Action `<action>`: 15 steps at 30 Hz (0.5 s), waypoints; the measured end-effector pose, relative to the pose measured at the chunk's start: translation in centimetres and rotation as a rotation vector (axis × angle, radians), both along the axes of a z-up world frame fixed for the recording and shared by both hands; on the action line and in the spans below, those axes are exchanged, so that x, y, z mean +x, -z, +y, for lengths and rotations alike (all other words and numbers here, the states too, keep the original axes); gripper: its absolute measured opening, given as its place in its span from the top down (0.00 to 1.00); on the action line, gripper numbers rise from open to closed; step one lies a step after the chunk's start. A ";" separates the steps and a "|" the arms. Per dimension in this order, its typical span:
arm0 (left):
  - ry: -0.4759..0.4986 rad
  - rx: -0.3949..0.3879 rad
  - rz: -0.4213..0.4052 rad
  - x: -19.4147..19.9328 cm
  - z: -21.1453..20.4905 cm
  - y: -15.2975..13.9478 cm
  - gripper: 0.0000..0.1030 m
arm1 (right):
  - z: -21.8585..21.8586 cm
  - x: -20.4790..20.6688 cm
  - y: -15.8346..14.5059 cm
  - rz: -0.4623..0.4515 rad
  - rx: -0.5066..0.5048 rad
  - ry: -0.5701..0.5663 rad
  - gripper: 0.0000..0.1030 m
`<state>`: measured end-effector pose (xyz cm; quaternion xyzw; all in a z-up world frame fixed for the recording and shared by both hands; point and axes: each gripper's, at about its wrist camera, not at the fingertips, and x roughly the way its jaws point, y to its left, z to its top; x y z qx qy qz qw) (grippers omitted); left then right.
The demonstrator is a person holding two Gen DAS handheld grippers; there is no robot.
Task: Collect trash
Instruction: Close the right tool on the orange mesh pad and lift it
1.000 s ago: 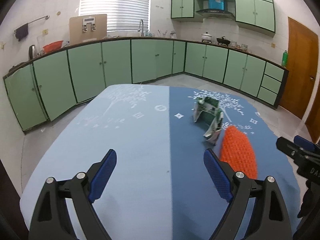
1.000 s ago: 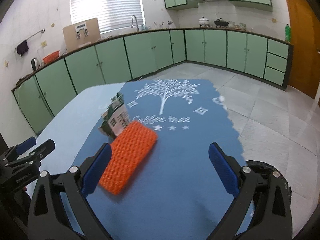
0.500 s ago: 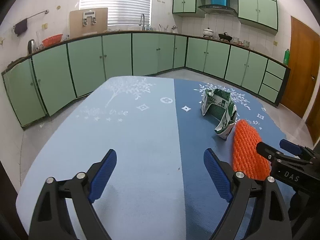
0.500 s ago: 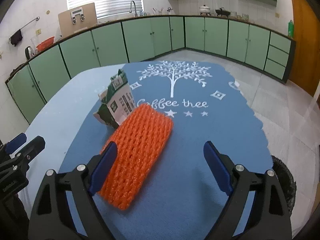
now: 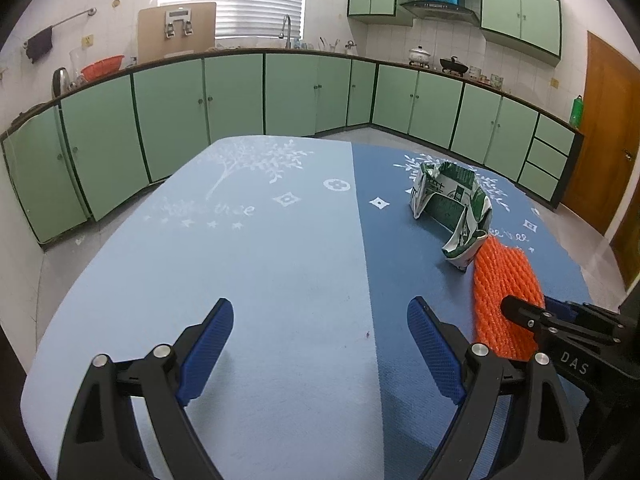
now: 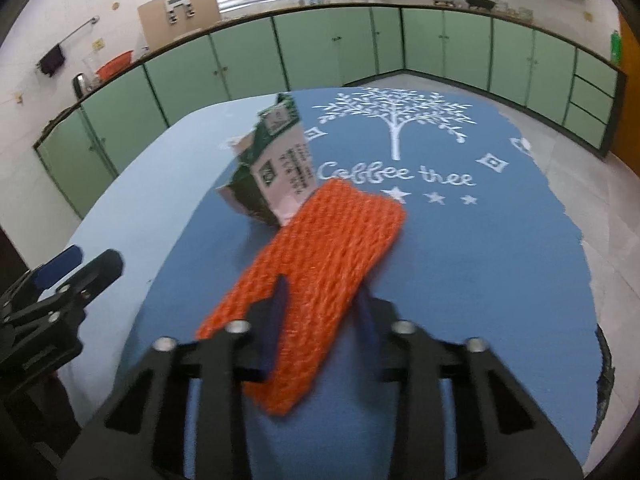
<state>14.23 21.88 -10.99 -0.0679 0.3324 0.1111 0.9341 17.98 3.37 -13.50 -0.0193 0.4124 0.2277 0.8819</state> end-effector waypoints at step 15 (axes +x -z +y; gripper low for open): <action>0.057 -0.002 -0.017 0.9 -3.0 -0.9 0.16 | -5.0 -0.1 -3.2 -0.055 0.032 0.065 0.89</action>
